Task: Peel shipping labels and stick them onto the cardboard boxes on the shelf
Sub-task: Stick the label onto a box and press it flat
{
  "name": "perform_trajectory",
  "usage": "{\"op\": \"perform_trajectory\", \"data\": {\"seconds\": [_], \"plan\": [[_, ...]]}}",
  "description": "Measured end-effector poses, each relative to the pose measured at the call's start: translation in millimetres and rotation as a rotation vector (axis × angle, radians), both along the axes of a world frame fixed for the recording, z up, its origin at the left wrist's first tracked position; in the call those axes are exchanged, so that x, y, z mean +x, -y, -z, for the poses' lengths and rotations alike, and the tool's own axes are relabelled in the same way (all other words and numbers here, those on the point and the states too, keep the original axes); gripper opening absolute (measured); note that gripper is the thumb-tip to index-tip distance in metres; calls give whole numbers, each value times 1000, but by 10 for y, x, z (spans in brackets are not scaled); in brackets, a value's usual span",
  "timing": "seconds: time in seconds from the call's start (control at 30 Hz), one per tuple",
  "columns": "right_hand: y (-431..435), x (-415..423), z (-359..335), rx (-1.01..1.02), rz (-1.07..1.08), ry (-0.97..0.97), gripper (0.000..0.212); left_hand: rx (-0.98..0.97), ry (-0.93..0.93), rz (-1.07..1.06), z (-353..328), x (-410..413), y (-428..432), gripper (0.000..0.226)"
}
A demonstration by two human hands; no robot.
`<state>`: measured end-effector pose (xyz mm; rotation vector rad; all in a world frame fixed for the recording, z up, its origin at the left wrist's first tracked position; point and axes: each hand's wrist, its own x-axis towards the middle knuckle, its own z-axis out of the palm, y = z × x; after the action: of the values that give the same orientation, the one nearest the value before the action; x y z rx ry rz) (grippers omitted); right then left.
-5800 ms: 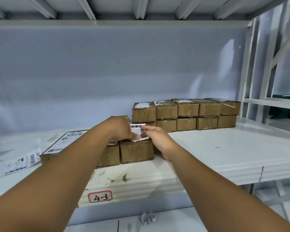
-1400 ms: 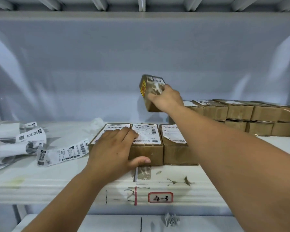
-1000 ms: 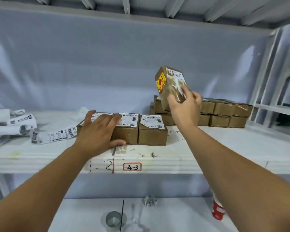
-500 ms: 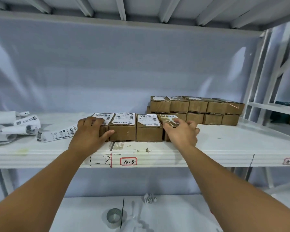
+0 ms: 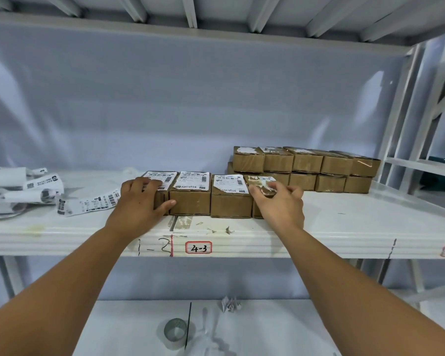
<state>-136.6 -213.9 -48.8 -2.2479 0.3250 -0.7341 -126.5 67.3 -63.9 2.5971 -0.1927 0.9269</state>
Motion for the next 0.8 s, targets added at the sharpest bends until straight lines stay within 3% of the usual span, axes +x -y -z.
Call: {"op": "perform_trajectory", "data": {"seconds": [0.37, 0.53, 0.6, 0.67, 0.73, 0.8], "plan": [[27, 60, 35, -32, -83, 23, 56, 3, 18, 20, 13, 1, -15, 55], [29, 74, 55, -78, -42, 22, 56, -6, 40, -21, 36, 36, -38, 87], [27, 65, 58, -112, -9, 31, 58, -191, 104, -49, -11, 11, -53, 76], [20, 54, 52, -118, 5, 47, 61, -382, 223, -149, -85, -27, -128, 50], [7, 43, 51, -151, 17, 74, 62, -337, 232, -299, -113, -38, -300, 36], [-19, 35, 65, -220, 21, 116, 61, -139, 114, -409, -72, -37, -557, 36]]}}
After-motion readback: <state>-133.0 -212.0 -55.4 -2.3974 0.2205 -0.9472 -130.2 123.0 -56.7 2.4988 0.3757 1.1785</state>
